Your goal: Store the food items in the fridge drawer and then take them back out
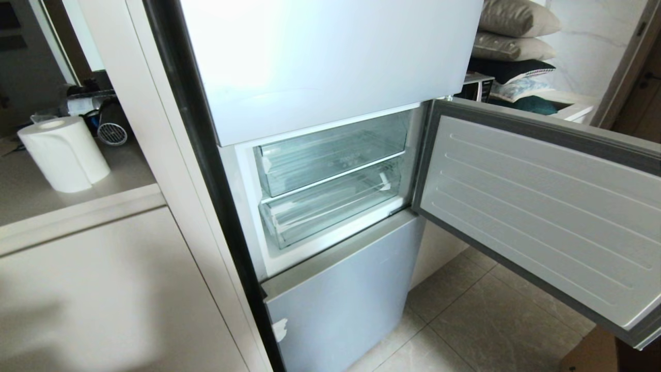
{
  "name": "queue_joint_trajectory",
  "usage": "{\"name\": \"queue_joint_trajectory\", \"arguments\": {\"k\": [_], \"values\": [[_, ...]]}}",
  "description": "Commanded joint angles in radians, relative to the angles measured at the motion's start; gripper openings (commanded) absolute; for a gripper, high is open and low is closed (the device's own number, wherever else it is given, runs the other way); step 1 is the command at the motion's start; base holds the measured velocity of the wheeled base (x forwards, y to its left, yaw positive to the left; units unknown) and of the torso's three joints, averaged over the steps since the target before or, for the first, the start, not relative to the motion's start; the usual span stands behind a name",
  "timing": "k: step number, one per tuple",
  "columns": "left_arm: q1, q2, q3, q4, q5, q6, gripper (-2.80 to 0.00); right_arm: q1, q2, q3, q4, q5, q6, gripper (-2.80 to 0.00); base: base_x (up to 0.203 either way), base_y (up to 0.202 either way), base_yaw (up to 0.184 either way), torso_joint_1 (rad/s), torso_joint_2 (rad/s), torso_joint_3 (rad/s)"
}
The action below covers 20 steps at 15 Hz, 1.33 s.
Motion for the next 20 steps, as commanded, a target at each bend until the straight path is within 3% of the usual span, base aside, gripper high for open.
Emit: {"name": "queue_joint_trajectory", "arguments": {"k": [1, 2, 6, 13, 15, 18, 20], "values": [[0.021, -0.144, -0.005, 0.129, -0.149, 0.064, -2.8, 0.0, -0.001, 0.0, 0.0, -0.002, 0.016, -2.8, 0.0, 0.0, 0.0, 0.0, 0.0, 0.0], [0.022, -0.145, 0.01, 0.081, -0.144, 0.065, -2.8, 0.0, -0.001, 0.0, 0.0, -0.002, 0.016, -2.8, 0.0, 0.0, 0.0, 0.0, 0.0, 0.0], [0.023, -0.145, 0.025, 0.047, -0.108, -0.089, -2.8, 0.0, -0.001, 0.0, 0.0, 0.0, 0.003, -2.8, 0.0, 0.0, 0.0, 0.0, 0.0, 0.0], [0.023, -0.145, 0.025, 0.047, -0.108, -0.088, -2.8, 0.0, -0.001, -0.013, 0.001, -0.006, 0.009, -2.8, 0.0, 0.0, 0.0, 0.0, 0.0, 0.0], [0.023, -0.145, 0.025, 0.047, -0.106, -0.088, -2.8, -0.002, 0.017, -0.133, 0.02, -0.059, 0.035, -2.8, 0.0, 0.0, 0.0, 0.0, 0.0, 0.0], [0.023, -0.145, 0.025, 0.047, -0.107, -0.088, -2.8, -0.025, 0.188, -0.426, 0.104, -0.13, 0.173, -2.8, 0.0, 0.0, 0.0, 0.0, 0.0, 0.0], [0.023, -0.145, 0.025, 0.047, -0.108, -0.088, -2.8, -0.15, 0.414, -0.585, 0.115, -0.143, 0.392, -2.8, 0.0, 0.0, 0.0, 0.0, 0.0, 0.0]]}}
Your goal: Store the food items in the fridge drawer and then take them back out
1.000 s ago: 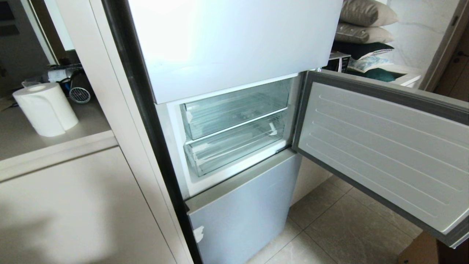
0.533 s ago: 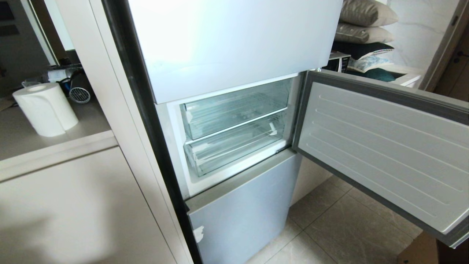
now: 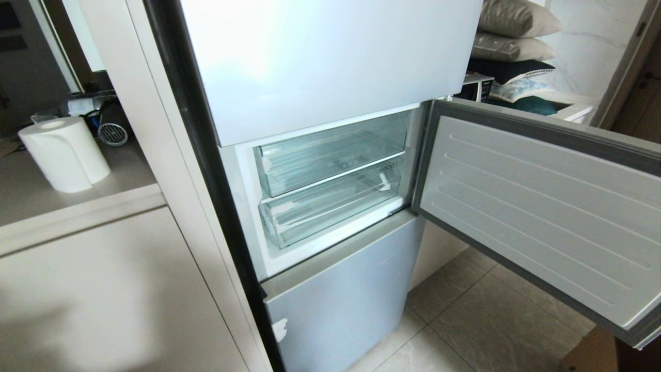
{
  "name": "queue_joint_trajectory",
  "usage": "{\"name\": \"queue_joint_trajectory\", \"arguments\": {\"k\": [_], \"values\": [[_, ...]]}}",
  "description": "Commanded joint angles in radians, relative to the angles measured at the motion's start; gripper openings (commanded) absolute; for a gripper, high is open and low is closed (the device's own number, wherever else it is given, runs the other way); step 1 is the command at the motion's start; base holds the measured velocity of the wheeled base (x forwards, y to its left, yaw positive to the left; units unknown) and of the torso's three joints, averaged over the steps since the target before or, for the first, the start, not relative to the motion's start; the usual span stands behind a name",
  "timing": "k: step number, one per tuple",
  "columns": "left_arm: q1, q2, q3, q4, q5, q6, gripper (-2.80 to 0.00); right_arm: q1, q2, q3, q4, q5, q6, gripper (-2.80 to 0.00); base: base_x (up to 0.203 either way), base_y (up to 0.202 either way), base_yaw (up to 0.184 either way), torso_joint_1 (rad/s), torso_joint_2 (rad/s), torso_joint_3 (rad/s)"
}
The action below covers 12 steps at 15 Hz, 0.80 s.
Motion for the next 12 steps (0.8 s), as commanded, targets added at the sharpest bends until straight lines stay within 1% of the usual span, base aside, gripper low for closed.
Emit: {"name": "queue_joint_trajectory", "arguments": {"k": [1, 2, 3, 4, 5, 6, 7, 8, 10, 12], "values": [[0.0, 0.002, 0.0, 0.001, 0.0, 0.0, -2.8, -0.192, 0.306, -0.181, -0.01, 0.013, 0.239, -2.8, 0.0, 0.0, 0.0, 0.0, 0.0, 0.0], [0.0, 0.002, 0.0, 0.001, 0.0, 0.0, -2.8, -0.344, 0.386, -0.229, -0.033, 0.05, 0.328, -2.8, 0.0, 0.0, 0.0, 0.0, 0.0, 0.0], [0.0, 0.002, 0.0, 0.001, 0.001, 0.0, -2.8, -0.505, 0.463, -0.26, -0.073, 0.112, 0.412, -2.8, 0.0, 0.0, 0.0, 0.0, 0.0, 0.0], [0.0, 0.002, 0.0, 0.001, 0.001, 0.0, -2.8, -0.651, 0.529, -0.279, -0.117, 0.194, 0.493, -2.8, 0.0, 0.0, 0.0, 0.0, 0.0, 0.0], [0.0, 0.002, 0.0, 0.001, 0.0, 0.0, -2.8, -0.795, 0.593, -0.291, -0.164, 0.301, 0.581, -2.8, 0.0, 0.0, 0.0, 0.0, 0.0, 0.0], [0.0, 0.002, 0.0, 0.001, 0.0, 0.0, -2.8, -0.917, 0.668, -0.296, -0.217, 0.426, 0.671, -2.8, 0.0, 0.0, 0.0, 0.0, 0.0, 0.0], [0.0, 0.002, 0.0, 0.001, 0.0, 0.0, -2.8, -0.989, 0.738, -0.295, -0.268, 0.508, 0.731, -2.8, 0.0, 0.0, 0.0, 0.0, 0.0, 0.0], [0.0, 0.002, 0.0, 0.001, 0.0, 0.0, -2.8, -1.03, 0.808, -0.287, -0.331, 0.565, 0.776, -2.8, 0.0, 0.0, 0.0, 0.0, 0.0, 0.0], [0.0, 0.002, 0.0, 0.001, 0.0, 0.0, -2.8, -1.067, 0.914, -0.27, -0.449, 0.611, 0.815, -2.8, 0.0, 0.0, 0.0, 0.0, 0.0, 0.0], [0.0, 0.002, 0.0, 0.001, 0.0, 0.0, -2.8, -1.109, 0.991, -0.265, -0.526, 0.624, 0.827, -2.8, 0.0, 0.0, 0.0, 0.0, 0.0, 0.0]]}}
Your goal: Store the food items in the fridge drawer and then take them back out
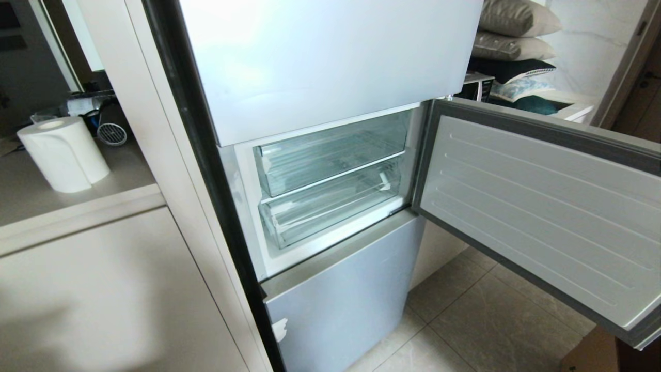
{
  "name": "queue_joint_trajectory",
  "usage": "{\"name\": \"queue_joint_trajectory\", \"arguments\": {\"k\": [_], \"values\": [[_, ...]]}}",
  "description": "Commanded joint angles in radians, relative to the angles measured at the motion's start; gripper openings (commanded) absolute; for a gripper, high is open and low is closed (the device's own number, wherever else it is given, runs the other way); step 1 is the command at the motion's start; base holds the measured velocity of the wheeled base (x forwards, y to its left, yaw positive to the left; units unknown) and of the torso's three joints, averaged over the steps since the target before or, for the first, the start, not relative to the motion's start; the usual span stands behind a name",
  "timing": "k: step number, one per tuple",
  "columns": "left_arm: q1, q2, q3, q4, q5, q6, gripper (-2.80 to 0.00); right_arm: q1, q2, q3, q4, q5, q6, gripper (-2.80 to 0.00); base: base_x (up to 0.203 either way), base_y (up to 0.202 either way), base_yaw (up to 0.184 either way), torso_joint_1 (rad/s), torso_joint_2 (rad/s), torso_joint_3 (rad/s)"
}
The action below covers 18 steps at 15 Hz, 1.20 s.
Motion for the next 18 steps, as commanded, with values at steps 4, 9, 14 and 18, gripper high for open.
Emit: {"name": "queue_joint_trajectory", "arguments": {"k": [4, 9, 14, 18], "values": [[0.0, 0.002, 0.0, 0.0, 0.0, 0.0, -2.8, -0.083, 0.269, 0.005, -0.175, 0.012, 0.014, -2.8, 0.0, 0.0, 0.0, 0.0, 0.0, 0.0], [0.0, 0.002, 0.0, 0.0, 0.0, 0.0, -2.8, -0.104, 0.407, -0.025, -0.244, 0.035, 0.013, -2.8, 0.0, 0.0, 0.0, 0.0, 0.0, 0.0], [0.0, 0.002, 0.0, 0.0, 0.0, 0.0, -2.8, -0.106, 0.547, -0.075, -0.25, 0.144, 0.012, -2.8, 0.0, 0.0, 0.0, 0.0, 0.0, 0.0], [0.0, 0.002, 0.0, 0.0, 0.0, 0.0, -2.8, -0.103, 0.639, -0.135, -0.249, 0.292, 0.014, -2.8, 0.0, 0.0, 0.0, 0.0, 0.0, 0.0]]}}
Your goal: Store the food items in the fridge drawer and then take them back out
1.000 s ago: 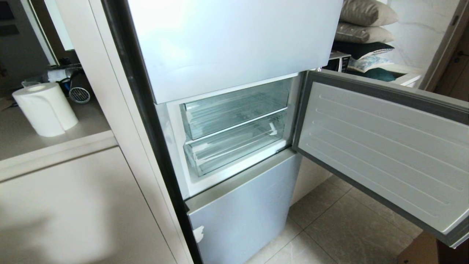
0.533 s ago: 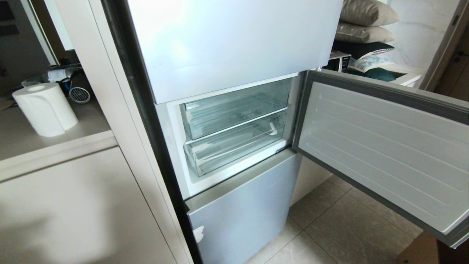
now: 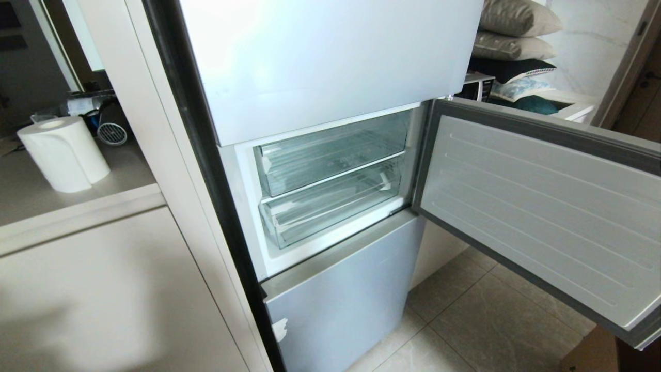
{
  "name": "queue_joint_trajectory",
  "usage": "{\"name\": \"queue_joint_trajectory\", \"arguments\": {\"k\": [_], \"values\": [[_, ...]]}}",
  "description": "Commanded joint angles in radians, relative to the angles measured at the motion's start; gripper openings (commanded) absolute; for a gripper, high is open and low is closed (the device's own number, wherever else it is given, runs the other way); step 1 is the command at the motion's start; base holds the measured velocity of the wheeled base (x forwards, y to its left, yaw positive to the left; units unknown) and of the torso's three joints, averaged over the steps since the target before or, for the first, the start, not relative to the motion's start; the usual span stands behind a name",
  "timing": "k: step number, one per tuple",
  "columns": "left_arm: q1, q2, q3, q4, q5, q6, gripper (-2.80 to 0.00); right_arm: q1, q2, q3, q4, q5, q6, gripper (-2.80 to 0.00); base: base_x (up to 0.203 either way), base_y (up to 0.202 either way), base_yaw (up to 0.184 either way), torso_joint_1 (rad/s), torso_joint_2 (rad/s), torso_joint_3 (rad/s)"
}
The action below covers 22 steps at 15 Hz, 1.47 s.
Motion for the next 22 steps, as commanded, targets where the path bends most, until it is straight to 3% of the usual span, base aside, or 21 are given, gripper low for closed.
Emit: {"name": "queue_joint_trajectory", "arguments": {"k": [1, 7, 11, 18, 19, 22], "values": [[0.0, 0.002, 0.0, 0.0, 0.0, 0.0, -2.8, 0.003, 0.078, -0.036, -0.001, 0.083, 0.006, -2.8, 0.0, 0.0, 0.0, 0.0, 0.0, 0.0], [0.0, 0.002, 0.0, 0.0, 0.002, 0.0, -2.8, 0.057, 0.15, -0.065, 0.001, 0.254, 0.006, -2.8, 0.0, 0.0, 0.0, 0.0, 0.0, 0.0], [0.0, 0.002, 0.0, 0.0, 0.002, 0.0, -2.8, 0.096, 0.134, -0.041, 0.018, 0.276, 0.003, -2.8, 0.0, 0.0, 0.0, 0.0, 0.0, 0.0], [0.0, 0.002, 0.0, 0.0, 0.0, 0.0, -2.8, 0.076, -0.189, 0.217, 0.005, 0.28, -0.046, -2.8, 0.0, 0.0, 0.0, 0.0, 0.0, 0.0], [0.0, 0.002, 0.0, 0.0, 0.0, 0.0, -2.8, 0.066, -0.221, 0.189, -0.051, 0.278, 0.027, -2.8, 0.0, 0.0, 0.0, 0.0, 0.0, 0.0], [0.0, 0.002, 0.0, 0.0, 0.0, 0.0, -2.8, 0.062, -0.213, 0.012, -0.25, 0.283, 0.395, -2.8, 0.0, 0.0, 0.0, 0.0, 0.0, 0.0]]}}
